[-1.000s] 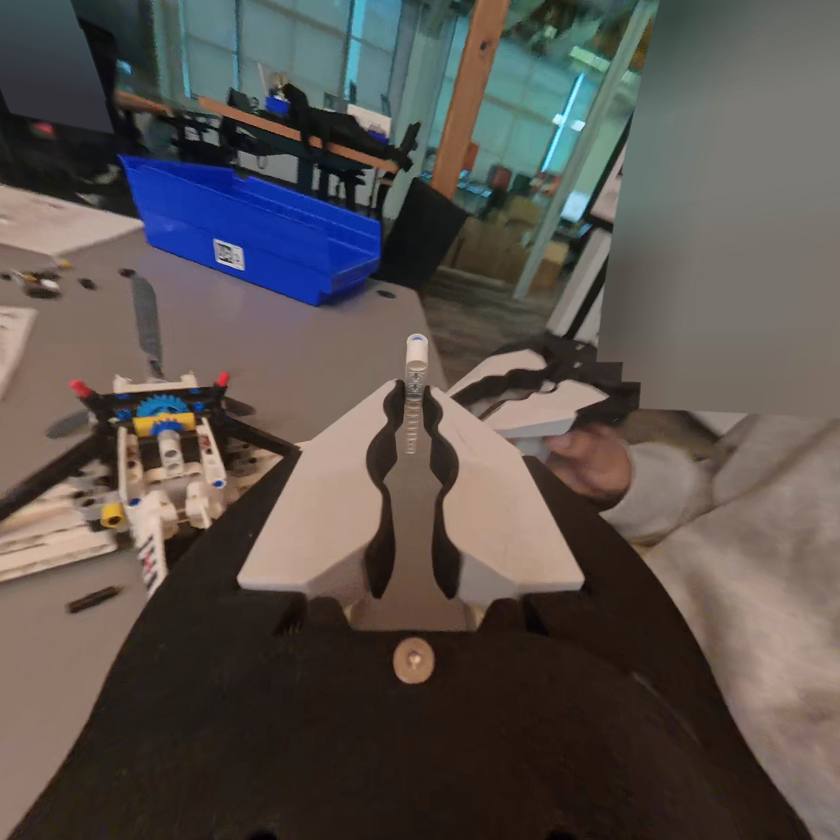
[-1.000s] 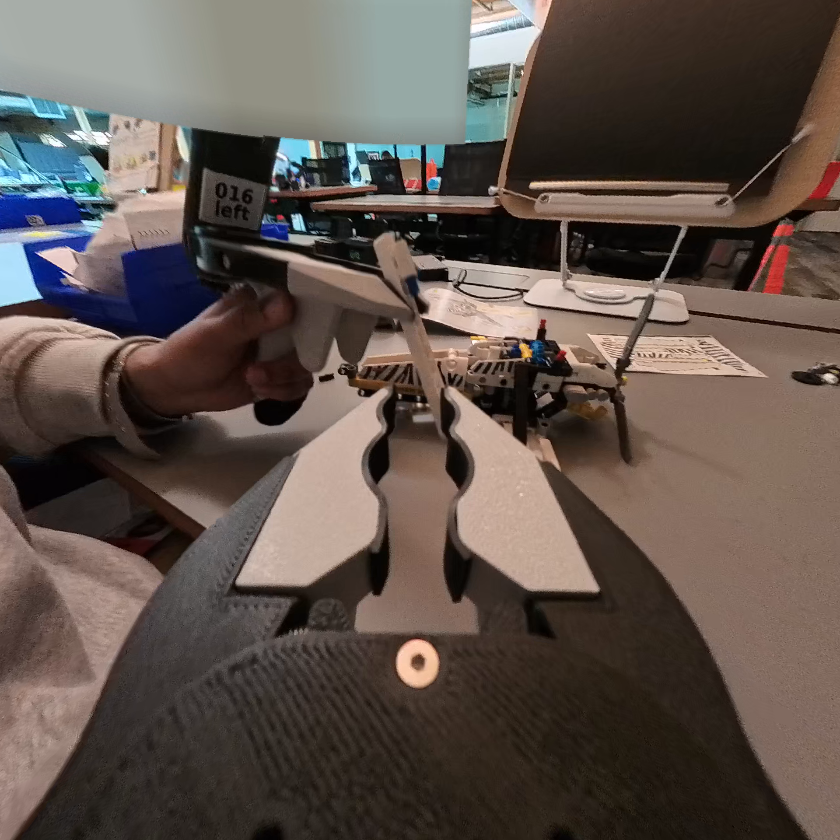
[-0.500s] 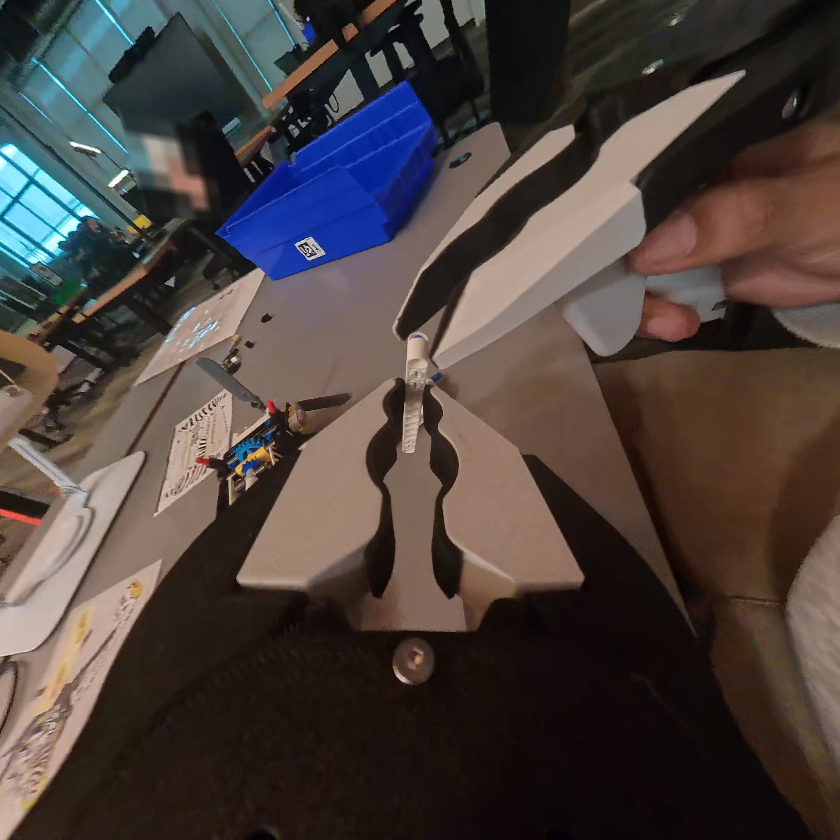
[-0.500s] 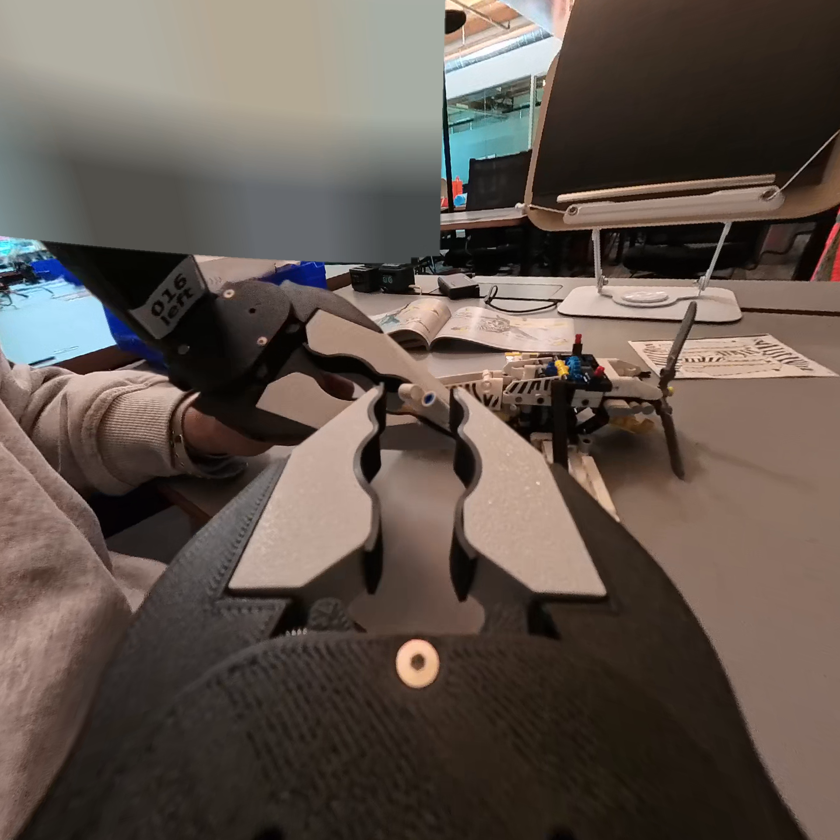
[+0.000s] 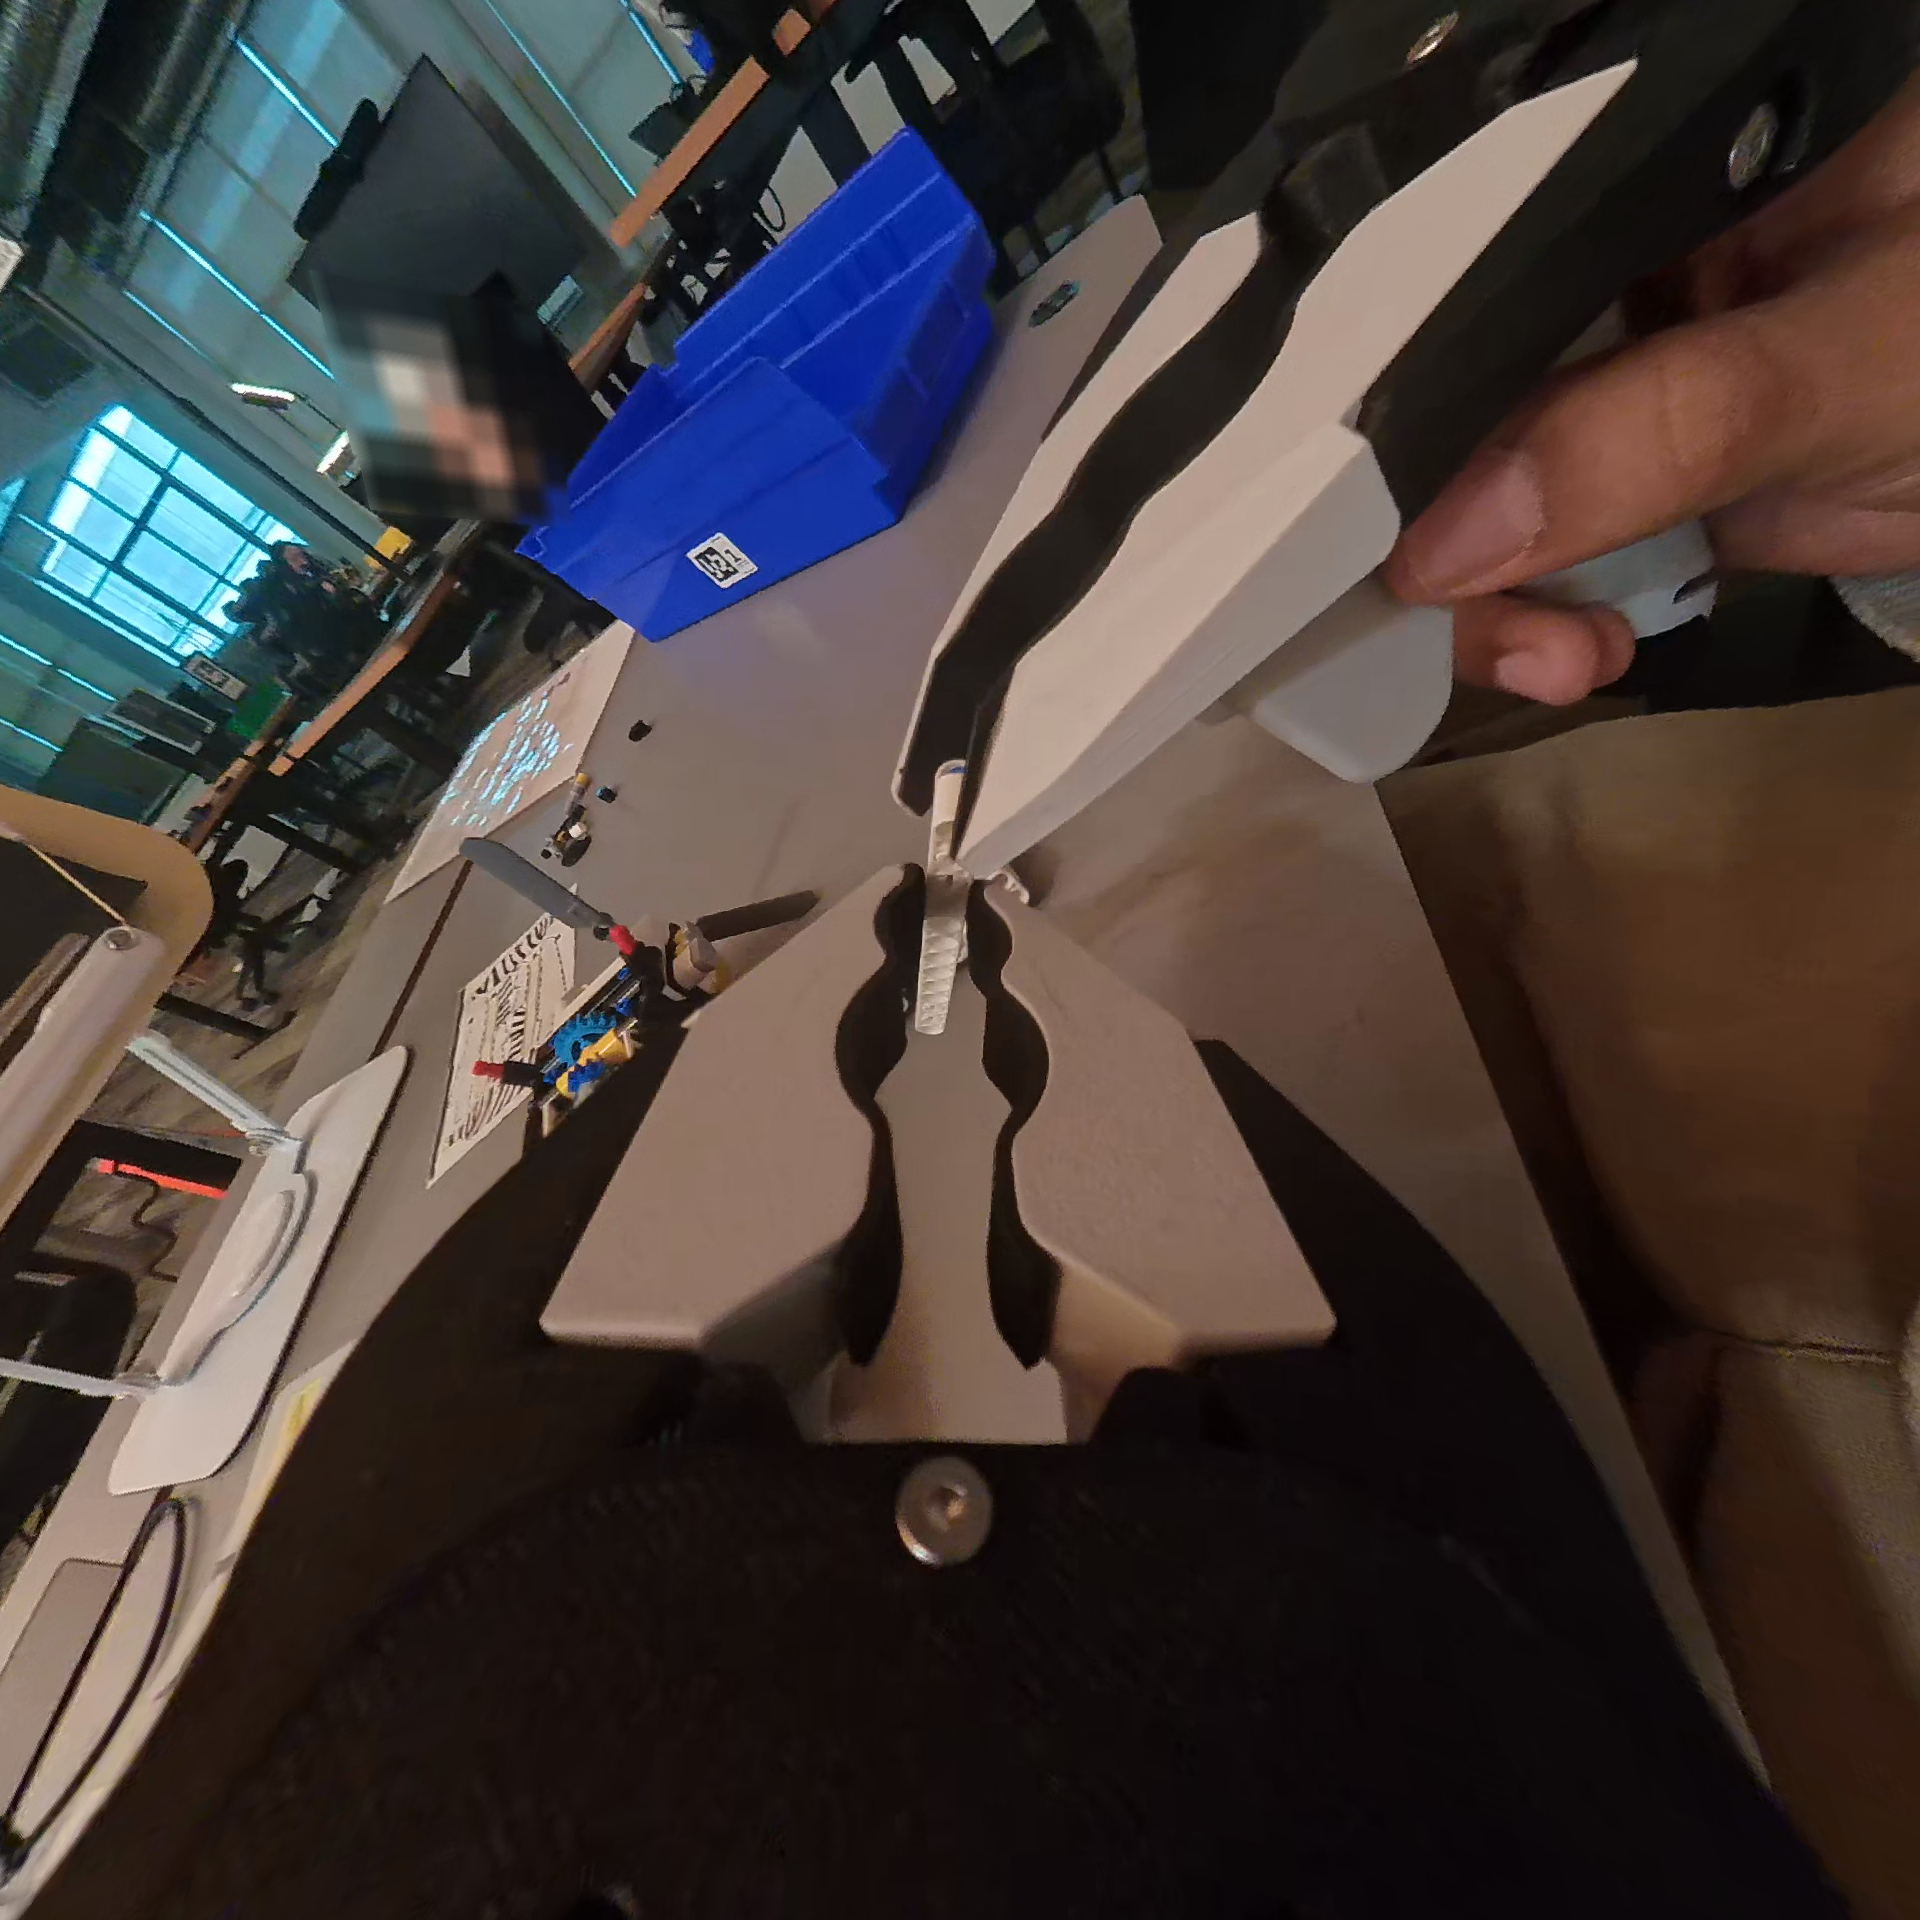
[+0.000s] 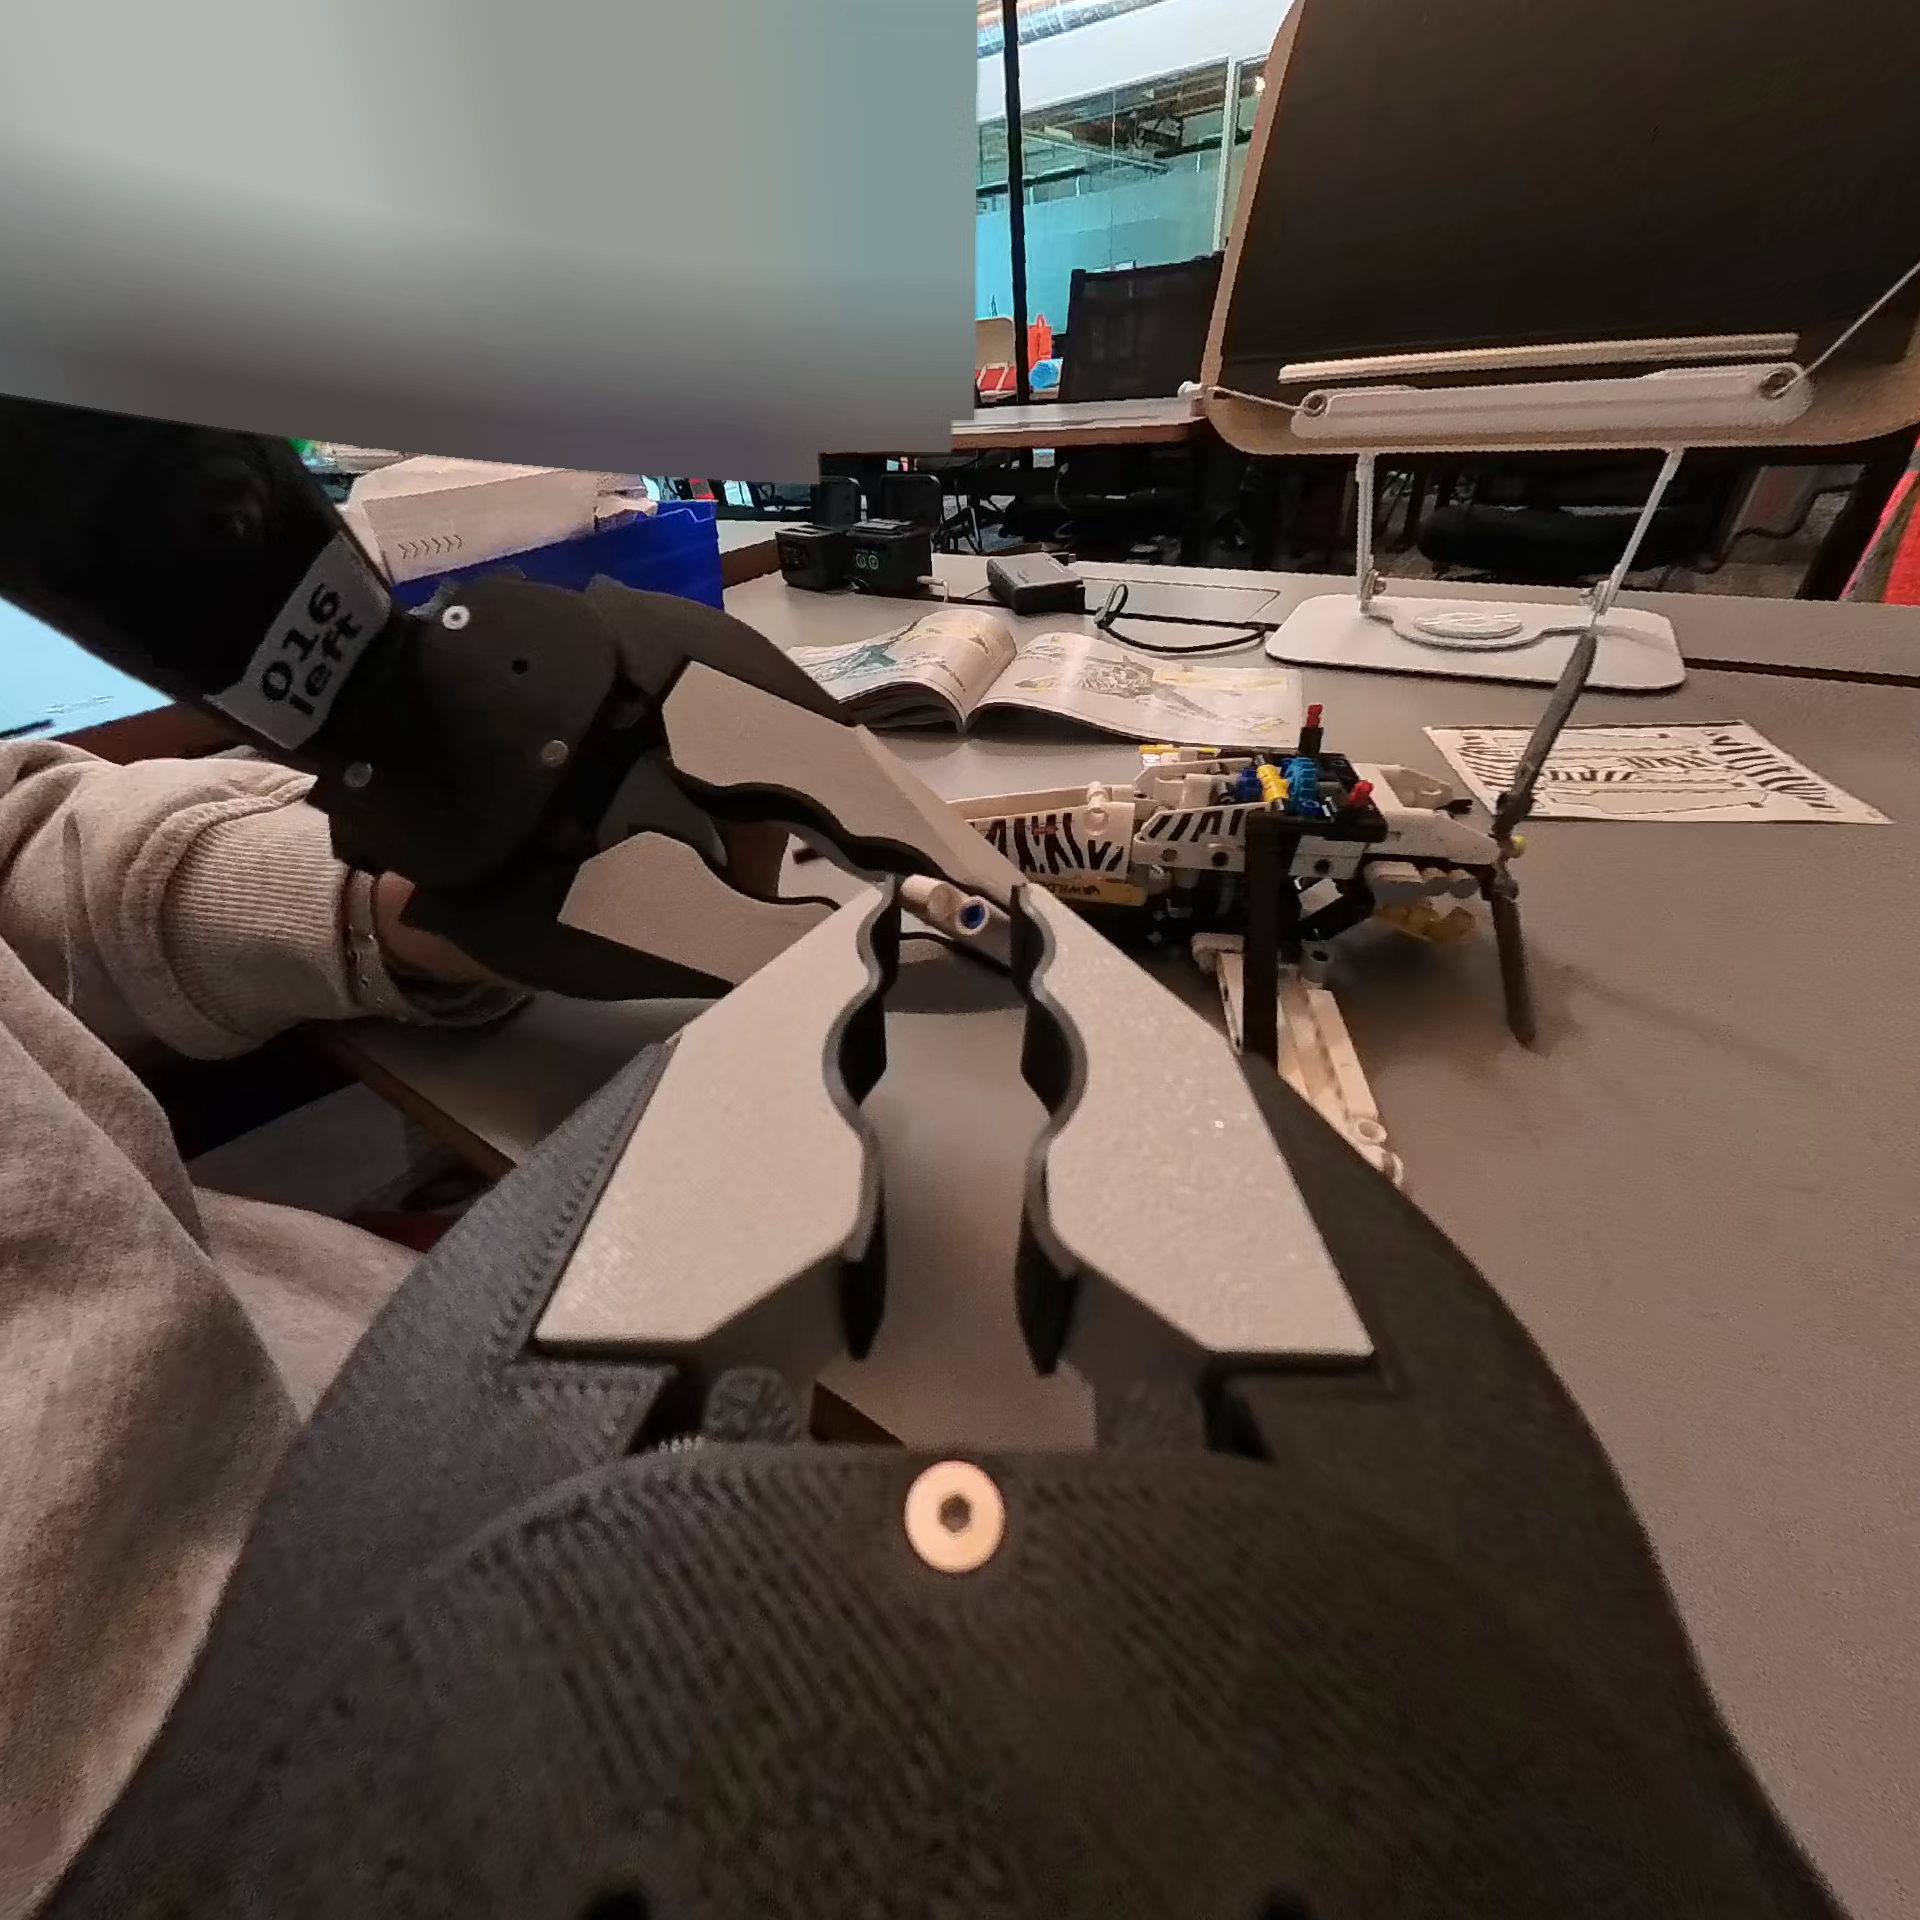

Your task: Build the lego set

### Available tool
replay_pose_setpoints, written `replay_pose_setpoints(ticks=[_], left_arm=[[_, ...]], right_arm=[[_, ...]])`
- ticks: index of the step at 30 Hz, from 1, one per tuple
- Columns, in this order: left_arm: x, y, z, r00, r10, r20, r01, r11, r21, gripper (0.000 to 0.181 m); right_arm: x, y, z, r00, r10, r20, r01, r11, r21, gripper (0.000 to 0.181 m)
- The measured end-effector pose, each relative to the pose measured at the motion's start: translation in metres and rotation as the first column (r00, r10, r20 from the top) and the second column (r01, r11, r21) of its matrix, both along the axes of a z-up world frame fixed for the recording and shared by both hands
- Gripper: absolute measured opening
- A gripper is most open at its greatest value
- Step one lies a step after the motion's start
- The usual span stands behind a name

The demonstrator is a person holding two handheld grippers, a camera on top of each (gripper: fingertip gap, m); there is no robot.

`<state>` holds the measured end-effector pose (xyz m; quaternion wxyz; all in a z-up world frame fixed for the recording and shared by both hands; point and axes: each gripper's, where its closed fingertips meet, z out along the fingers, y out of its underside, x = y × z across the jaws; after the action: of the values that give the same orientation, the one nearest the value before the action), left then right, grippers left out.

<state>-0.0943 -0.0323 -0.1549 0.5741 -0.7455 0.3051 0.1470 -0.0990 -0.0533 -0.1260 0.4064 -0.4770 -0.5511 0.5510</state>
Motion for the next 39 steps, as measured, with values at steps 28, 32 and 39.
replay_pose_setpoints(ticks=[28, 32, 39], left_arm=[[-0.002, 0.0, 0.0, 0.921, -0.054, 0.385, 0.089, 0.993, -0.072, 0.008], [-0.001, 0.0, -0.001, 0.925, -0.056, 0.377, 0.091, 0.993, -0.076, 0.007], [0.0, -0.001, -0.002, 0.92, -0.063, 0.386, 0.103, 0.991, -0.085, 0.007]], right_arm=[[0.004, 0.022, 0.002, 0.996, 0.055, -0.075, -0.078, 0.935, -0.345, 0.008], [0.003, 0.021, 0.002, 0.996, 0.051, -0.072, -0.073, 0.938, -0.338, 0.008], [0.003, 0.024, 0.001, 0.996, 0.049, -0.068, -0.071, 0.93, -0.361, 0.008]])
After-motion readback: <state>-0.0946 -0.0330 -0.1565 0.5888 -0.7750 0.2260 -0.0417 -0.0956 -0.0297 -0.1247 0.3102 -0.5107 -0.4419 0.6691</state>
